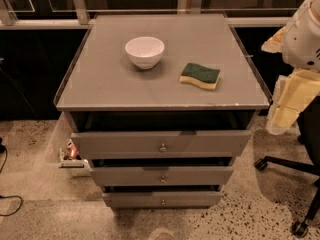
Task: Open top drawer
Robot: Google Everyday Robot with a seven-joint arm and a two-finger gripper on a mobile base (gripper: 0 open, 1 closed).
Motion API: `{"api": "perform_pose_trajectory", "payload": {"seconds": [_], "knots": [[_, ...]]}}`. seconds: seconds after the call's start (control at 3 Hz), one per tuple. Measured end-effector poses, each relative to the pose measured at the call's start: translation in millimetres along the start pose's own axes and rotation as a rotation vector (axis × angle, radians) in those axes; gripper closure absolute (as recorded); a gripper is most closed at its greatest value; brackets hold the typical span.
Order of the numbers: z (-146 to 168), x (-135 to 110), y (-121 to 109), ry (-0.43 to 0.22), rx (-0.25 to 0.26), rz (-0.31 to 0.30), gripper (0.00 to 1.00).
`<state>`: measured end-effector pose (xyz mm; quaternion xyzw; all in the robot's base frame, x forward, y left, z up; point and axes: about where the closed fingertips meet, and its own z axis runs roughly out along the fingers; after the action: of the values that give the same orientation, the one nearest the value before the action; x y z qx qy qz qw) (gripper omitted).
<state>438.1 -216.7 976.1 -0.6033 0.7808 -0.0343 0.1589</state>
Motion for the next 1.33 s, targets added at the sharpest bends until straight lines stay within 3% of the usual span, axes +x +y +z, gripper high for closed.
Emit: {"api": "perform_pose_trajectory", "payload": {"seconds": [0.67,1.0,1.33], "knots": [[18.2,1.6,10.8,-0.002,-0.016,-0.004,0.00],[66.0,17.4,26.8,0.013,-0.041,-0.016,0.00],[120.8,33.0,41.9,-0.014,-0.052,-0.052,0.00]]}}
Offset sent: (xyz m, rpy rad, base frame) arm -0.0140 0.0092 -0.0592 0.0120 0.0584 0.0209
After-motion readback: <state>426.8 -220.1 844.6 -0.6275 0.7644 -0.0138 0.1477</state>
